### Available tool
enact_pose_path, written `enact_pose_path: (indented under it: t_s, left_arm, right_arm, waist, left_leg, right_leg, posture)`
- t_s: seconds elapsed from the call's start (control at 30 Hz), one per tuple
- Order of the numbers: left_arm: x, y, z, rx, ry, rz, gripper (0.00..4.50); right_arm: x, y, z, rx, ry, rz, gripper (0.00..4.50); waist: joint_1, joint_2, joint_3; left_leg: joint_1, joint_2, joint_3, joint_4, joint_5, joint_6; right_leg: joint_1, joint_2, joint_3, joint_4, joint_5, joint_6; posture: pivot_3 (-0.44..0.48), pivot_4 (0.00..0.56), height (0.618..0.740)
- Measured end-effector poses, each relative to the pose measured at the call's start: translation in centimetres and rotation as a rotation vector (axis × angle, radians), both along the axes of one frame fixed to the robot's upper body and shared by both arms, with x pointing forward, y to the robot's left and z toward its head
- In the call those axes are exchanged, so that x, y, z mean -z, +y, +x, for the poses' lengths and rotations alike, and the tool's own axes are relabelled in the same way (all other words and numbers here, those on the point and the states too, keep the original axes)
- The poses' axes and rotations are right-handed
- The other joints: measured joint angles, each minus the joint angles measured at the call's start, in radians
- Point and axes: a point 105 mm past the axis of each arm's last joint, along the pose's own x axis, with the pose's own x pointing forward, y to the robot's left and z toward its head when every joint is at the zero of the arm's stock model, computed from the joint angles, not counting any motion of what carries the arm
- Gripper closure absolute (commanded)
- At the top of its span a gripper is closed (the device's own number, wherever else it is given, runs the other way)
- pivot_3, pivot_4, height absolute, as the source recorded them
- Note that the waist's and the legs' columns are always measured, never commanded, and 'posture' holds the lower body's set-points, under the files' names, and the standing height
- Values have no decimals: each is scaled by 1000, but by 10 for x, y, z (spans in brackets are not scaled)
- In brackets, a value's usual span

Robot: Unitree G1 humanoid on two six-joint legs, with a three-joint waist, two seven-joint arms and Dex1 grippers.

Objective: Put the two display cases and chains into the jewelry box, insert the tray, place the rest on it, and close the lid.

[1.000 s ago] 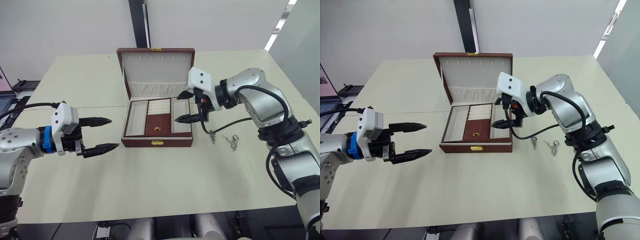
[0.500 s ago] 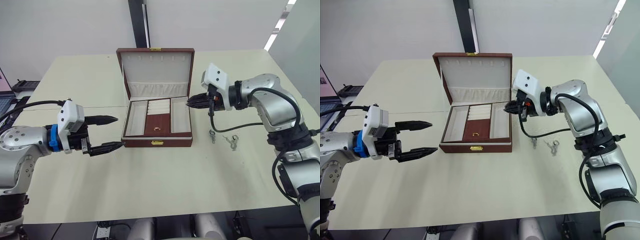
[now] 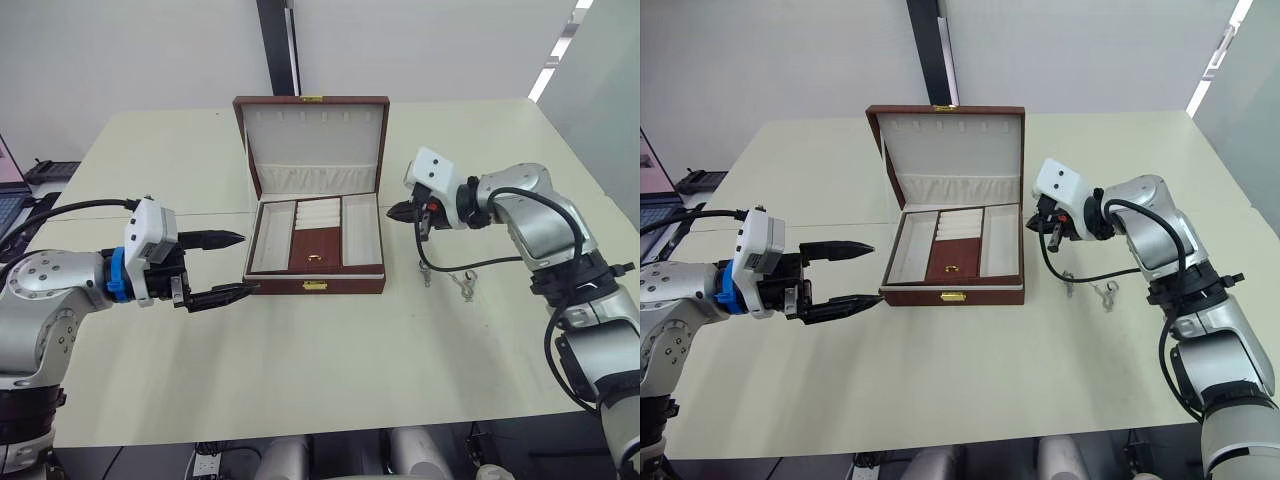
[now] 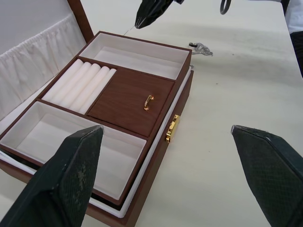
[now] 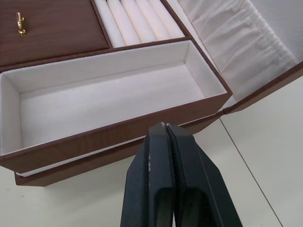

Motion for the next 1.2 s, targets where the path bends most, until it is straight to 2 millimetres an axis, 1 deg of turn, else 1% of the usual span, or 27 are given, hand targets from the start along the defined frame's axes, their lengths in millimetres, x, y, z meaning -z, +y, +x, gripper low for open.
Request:
enact_pose_path:
  t_s: [0.13,0.3,0.57,0.67,0.77,0.83,0.87,0.93,1.03,1.2]
  left_arm:
    - [1,-1,0,7,2,-6,0]
    - [0,-1,0,12,0,-6,0]
    - [1,-1,0,12,-1,-6,0]
    - [2,-1,0,12,-2,-7,0]
    - [2,-1,0,10,-5,-9,0]
    - [2,-1,0,8,-5,-11,0]
    - [2,0,0,7,-5,-12,0]
    - [2,0,1,-1,-6,-19,0]
    - [4,1,1,-12,-1,-25,0]
    - [8,3,-1,-23,12,-26,0]
  right_arm:
    - [8,10,-1,-17,16,12,4460]
    - [12,16,-2,-25,17,-3,4460]
    - [14,20,-3,-34,17,-2,4460]
    - [9,24,-6,-59,8,16,4460]
    - [-1,39,-11,-118,-24,72,4460]
    - [-3,51,-14,-148,-35,103,4460]
    - [-3,55,-14,-155,-41,113,4460]
    - [-4,71,-10,-154,-59,159,4460]
    - [3,92,-5,-146,-59,212,4460]
    - [21,101,3,-109,-39,203,4460]
  waist:
    - [-1,0,0]
    - [0,0,0]
    - [0,0,0]
    - [0,0,0]
    - [-2,0,0]
    - [-2,0,0]
    - [-1,0,0]
    - [-2,0,0]
    - [-2,0,0]
    - [0,0,0]
  left_leg:
    - [0,0,0,0,0,0]
    - [0,0,0,0,0,0]
    - [0,0,0,0,0,0]
    - [0,0,0,0,0,0]
    - [0,0,0,0,0,0]
    - [0,0,0,0,0,0]
    - [0,0,0,0,0,0]
    - [1,0,1,0,0,0]
    - [1,0,1,0,0,0]
    - [1,0,1,0,0,0]
  right_leg:
    - [0,0,0,0,0,0]
    - [0,0,0,0,0,0]
    - [0,0,0,0,0,0]
    - [0,0,0,0,0,0]
    - [0,0,1,0,0,0]
    - [0,0,0,0,0,0]
    - [0,0,0,0,0,0]
    - [0,0,1,1,0,0]
    - [0,0,2,1,0,0]
    - [0,0,3,1,0,0]
  posture:
    - [0,150,740]
    - [0,150,740]
    - [0,150,740]
    - [0,150,740]
    - [0,150,740]
    - [0,150,740]
    - [0,150,740]
    - [0,150,740]
    - [0,150,740]
    - [0,150,740]
